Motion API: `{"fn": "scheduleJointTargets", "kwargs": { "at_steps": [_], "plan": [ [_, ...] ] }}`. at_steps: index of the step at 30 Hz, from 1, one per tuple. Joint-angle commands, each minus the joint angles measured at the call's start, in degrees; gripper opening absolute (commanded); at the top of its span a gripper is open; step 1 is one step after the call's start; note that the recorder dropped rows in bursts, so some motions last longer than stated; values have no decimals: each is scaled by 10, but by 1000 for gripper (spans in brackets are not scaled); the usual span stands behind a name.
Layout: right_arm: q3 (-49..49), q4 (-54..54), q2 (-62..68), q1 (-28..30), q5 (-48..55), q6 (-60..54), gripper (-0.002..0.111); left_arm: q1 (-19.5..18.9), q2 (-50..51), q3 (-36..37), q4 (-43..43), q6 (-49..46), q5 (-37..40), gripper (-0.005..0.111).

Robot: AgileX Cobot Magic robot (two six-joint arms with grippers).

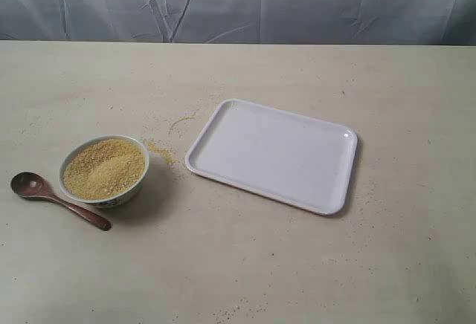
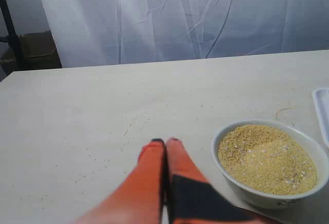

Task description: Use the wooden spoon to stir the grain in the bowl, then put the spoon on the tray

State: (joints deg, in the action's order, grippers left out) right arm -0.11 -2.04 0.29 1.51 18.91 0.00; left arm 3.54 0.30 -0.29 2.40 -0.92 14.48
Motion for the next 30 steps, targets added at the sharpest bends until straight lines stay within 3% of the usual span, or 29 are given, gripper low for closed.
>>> {"fn": "scheduleJointTargets", "kwargs": {
  "at_steps": [1,13,30],
  "plan": [
    [1,1,-3,-3,-7,0,1,-1,-3,3,2,0,-5,0],
    [1,4,-3,-3,-261,0,1,-1,-3,3,2,0,-5,0],
    [1,3,-3,-3,-346,0,1,-1,-3,3,2,0,-5,0]
  ]
}}
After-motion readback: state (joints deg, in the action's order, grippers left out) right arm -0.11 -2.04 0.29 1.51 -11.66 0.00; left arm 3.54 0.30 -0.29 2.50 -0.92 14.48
